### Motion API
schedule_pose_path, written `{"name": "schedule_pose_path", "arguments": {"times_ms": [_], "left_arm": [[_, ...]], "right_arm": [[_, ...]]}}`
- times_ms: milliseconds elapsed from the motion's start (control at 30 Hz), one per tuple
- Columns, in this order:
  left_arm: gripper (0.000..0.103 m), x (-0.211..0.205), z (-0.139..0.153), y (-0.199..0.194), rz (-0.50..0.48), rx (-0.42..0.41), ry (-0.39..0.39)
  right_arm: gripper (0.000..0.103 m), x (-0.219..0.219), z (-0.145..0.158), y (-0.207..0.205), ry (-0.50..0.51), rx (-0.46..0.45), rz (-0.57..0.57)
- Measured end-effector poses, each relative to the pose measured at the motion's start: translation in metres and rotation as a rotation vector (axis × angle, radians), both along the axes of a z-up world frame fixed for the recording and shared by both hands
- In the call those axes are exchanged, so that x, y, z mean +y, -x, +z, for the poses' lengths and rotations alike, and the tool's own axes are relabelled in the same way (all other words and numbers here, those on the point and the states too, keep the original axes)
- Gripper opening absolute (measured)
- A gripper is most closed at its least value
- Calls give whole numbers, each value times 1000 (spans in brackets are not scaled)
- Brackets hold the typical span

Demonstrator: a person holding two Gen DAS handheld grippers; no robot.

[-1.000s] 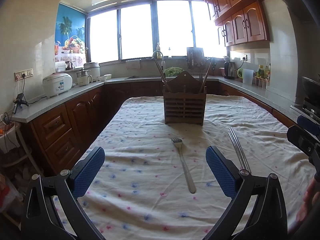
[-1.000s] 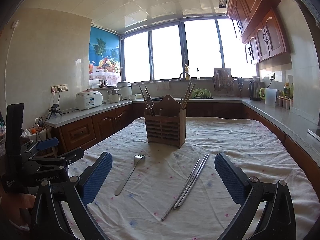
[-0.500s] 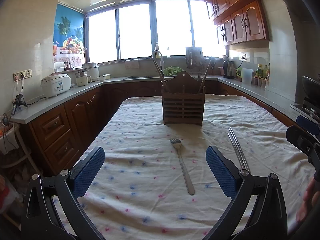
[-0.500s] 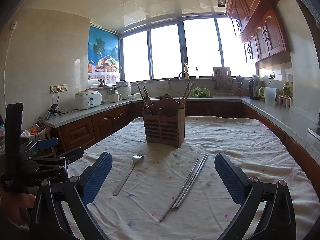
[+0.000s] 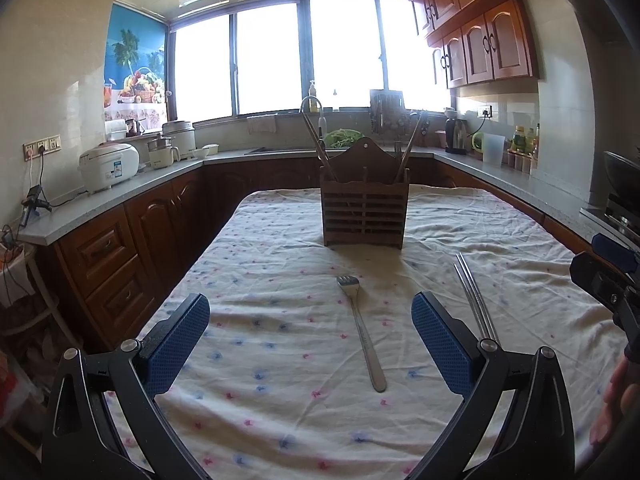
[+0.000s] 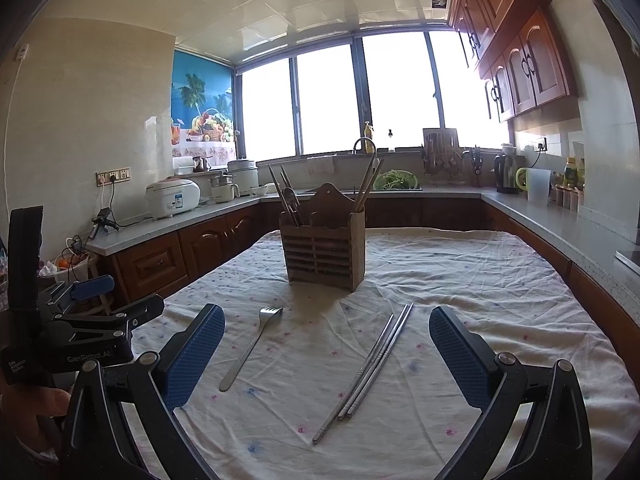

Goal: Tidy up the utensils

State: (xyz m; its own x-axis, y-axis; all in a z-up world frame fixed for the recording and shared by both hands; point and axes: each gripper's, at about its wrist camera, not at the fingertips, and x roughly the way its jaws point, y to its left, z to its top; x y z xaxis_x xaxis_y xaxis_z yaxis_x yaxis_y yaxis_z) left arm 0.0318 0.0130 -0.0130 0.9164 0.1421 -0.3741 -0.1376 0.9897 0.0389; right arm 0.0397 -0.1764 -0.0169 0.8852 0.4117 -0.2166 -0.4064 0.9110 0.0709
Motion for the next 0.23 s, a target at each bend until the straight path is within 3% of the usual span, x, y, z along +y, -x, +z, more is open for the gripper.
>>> {"name": "schedule_pose_path", "arguments": {"times_ms": [233], "left_arm": [[103, 1, 0, -5, -10, 4, 19]], "right_arm": [[103, 1, -2, -6, 4, 21, -5]]}}
